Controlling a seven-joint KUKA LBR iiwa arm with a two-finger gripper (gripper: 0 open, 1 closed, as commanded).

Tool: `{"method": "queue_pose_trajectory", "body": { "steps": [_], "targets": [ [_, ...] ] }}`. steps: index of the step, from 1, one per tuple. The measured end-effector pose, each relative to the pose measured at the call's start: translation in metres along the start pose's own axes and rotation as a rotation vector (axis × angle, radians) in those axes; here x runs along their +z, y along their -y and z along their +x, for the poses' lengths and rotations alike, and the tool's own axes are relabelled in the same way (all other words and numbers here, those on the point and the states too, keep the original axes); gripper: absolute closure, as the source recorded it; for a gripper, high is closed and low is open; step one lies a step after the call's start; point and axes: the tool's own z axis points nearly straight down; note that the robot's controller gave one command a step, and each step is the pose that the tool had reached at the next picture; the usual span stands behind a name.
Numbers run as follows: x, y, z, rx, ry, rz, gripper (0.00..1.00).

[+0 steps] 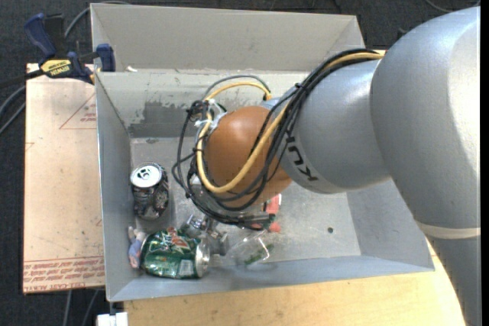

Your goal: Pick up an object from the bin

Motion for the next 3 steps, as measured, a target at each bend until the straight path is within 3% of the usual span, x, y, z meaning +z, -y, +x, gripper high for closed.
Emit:
{"method": "queue_pose_trajectory", "body": {
  "steps": [1, 2, 3],
  "targets": [
    [0.000, 0.000, 0.000, 0.000, 0.000, 0.000, 1.00],
    [-0.048, -0.002, 0.008, -0.005, -0.005, -0.006, 1.00],
    [-0.010, 0.004, 0.005, -0.055, -0.001, -0.003, 0.00]
  ]
}}
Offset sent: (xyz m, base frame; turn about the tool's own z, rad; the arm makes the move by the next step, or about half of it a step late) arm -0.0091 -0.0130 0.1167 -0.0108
